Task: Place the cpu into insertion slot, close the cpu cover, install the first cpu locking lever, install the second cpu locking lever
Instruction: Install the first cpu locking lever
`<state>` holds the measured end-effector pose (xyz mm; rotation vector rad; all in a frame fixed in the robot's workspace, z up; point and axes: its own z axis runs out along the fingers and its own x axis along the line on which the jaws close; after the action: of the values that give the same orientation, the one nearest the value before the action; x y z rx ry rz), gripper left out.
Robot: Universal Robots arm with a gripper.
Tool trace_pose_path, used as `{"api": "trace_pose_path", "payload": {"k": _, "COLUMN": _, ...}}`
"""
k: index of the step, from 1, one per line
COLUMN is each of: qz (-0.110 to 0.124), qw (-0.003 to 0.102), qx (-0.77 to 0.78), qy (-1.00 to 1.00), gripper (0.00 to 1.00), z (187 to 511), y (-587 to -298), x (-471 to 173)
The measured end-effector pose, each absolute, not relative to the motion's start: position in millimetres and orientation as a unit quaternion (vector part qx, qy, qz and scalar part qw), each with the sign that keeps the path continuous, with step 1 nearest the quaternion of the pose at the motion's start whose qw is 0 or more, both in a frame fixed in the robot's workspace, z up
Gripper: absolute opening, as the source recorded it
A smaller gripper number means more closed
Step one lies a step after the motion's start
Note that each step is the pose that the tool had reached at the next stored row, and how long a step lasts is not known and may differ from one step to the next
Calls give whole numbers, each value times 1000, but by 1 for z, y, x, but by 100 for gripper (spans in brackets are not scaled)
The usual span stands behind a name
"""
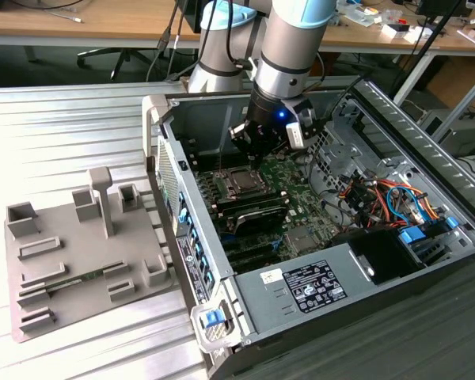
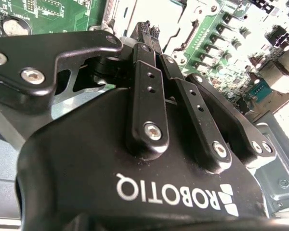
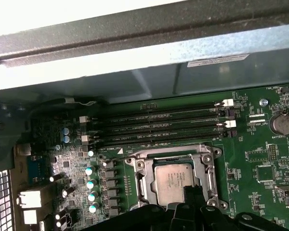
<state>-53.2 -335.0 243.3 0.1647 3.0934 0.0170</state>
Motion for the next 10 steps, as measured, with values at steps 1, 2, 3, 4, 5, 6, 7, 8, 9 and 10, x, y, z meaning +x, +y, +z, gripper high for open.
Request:
{"api": "trace_pose_path", "payload": {"k": 1, "qz": 6, "qw": 22, "qx": 52, "qy": 998, "gripper": 11, "z": 243, "y": -335, "x": -53}}
{"api": "trace_pose_path", "payload": {"k": 2, "qz": 6, "qw": 22, "qx": 50, "qy": 998, "gripper": 11, "z": 243, "y": -335, "x": -53}}
{"api": "trace_pose_path", "payload": {"k": 3, "qz": 6, "qw": 22, "qx": 49, "qy": 999, "gripper": 11, "z": 243, "y": -335, "x": -53}}
{"api": "trace_pose_path", "payload": {"k": 4, "qz": 6, "qw": 22, "qx": 47, "qy": 999, "gripper": 11, "z": 243, "y": -335, "x": -53}}
{"api": "trace_pose_path", "payload": {"k": 5, "qz": 6, "qw": 22, "qx": 45, "qy": 999, "gripper": 11, "z": 243, "y": -335, "x": -53}}
{"api": "trace_pose_path", "payload": {"k": 6, "qz": 6, "qw": 22, "qx": 43, "qy": 999, "gripper": 11, "z": 243, "y": -335, "x": -53}}
{"api": "trace_pose_path", "payload": {"k": 7, "qz": 6, "qw": 22, "qx": 41, "qy": 999, "gripper": 11, "z": 243, "y": -335, "x": -53}}
{"api": "trace_pose_path", "payload": {"k": 8, "qz": 6, "qw": 22, "qx": 38, "qy": 999, "gripper": 11, "z": 243, "y": -335, "x": -53}}
{"api": "trace_pose_path", "payload": {"k": 9, "qz": 6, "qw": 22, "qx": 36, "qy": 999, "gripper": 11, "z": 243, "y": -335, "x": -53}}
{"api": "trace_pose_path", "payload": {"k": 10, "qz": 6, "qw": 22, "qx": 31, "qy": 999, "gripper": 11, "z": 243, "y": -335, "x": -53}}
